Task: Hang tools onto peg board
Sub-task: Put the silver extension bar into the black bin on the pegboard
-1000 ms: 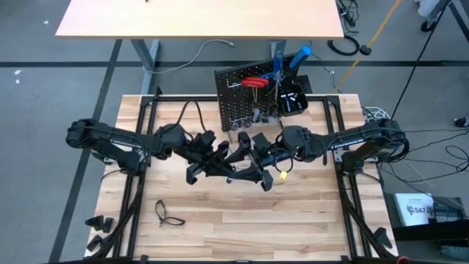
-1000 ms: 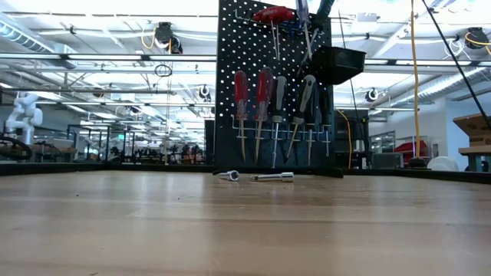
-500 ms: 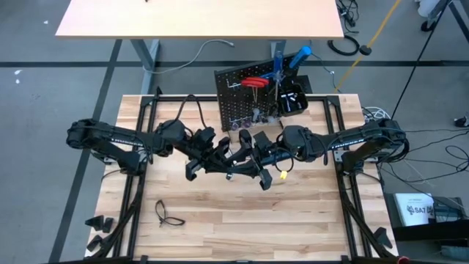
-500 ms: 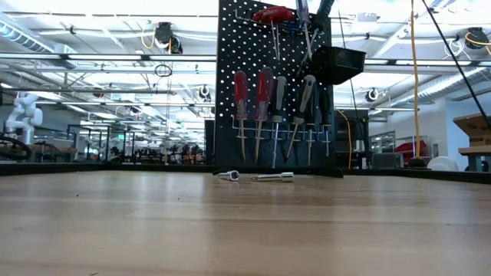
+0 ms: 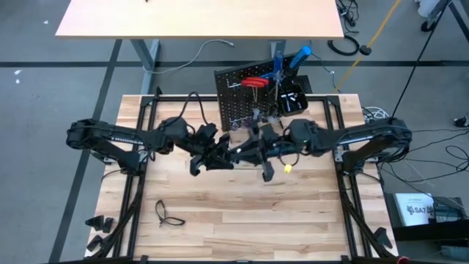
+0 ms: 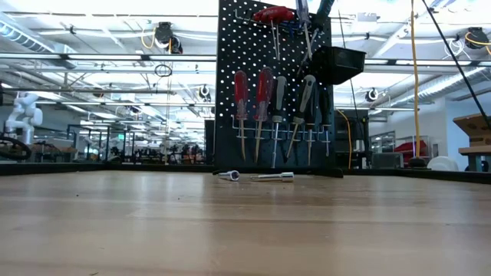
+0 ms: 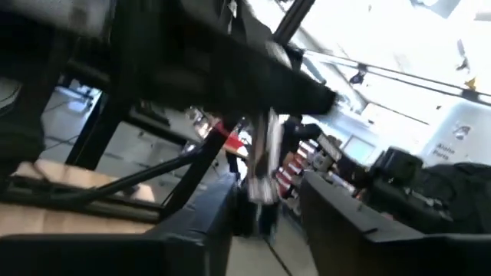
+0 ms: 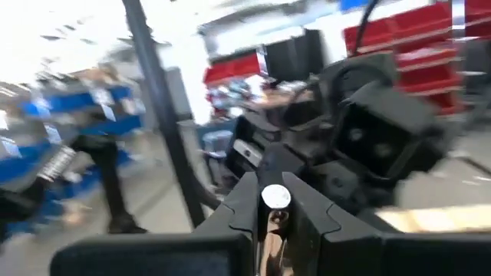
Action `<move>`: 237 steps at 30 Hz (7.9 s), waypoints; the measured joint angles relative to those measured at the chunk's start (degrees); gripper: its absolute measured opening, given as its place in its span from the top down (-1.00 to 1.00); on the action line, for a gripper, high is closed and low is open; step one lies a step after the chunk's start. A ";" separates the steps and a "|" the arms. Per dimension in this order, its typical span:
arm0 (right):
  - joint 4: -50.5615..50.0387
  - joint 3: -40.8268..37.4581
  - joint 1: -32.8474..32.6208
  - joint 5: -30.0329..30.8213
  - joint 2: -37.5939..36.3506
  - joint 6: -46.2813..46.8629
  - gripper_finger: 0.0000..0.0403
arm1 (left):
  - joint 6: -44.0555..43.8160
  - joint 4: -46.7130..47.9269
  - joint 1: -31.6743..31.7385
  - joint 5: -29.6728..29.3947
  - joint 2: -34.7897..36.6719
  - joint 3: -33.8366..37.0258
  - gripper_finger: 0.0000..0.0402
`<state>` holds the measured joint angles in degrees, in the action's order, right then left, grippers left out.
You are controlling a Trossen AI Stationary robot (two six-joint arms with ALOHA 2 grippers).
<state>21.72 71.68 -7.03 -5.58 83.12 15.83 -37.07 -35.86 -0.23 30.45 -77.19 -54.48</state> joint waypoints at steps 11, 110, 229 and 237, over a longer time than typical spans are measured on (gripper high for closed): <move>-37.58 -0.02 -0.26 26.75 -20.61 -4.19 0.87 | 6.92 23.14 5.68 1.55 0.90 -0.02 0.07; -66.64 0.02 -8.92 38.66 -25.08 27.12 -0.15 | 84.96 43.23 7.53 -38.55 -23.85 0.63 0.07; -48.93 0.02 -9.95 29.53 -11.46 13.04 -0.15 | 13.76 37.43 -4.41 -23.71 -7.83 -1.81 0.99; -65.28 0.02 -13.02 27.61 -9.52 25.64 -0.15 | 10.74 44.86 -1.94 -26.91 -4.64 -1.73 1.00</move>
<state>-43.57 71.70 -20.05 22.03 73.60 41.47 -26.33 9.00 -2.16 3.54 -81.83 -56.21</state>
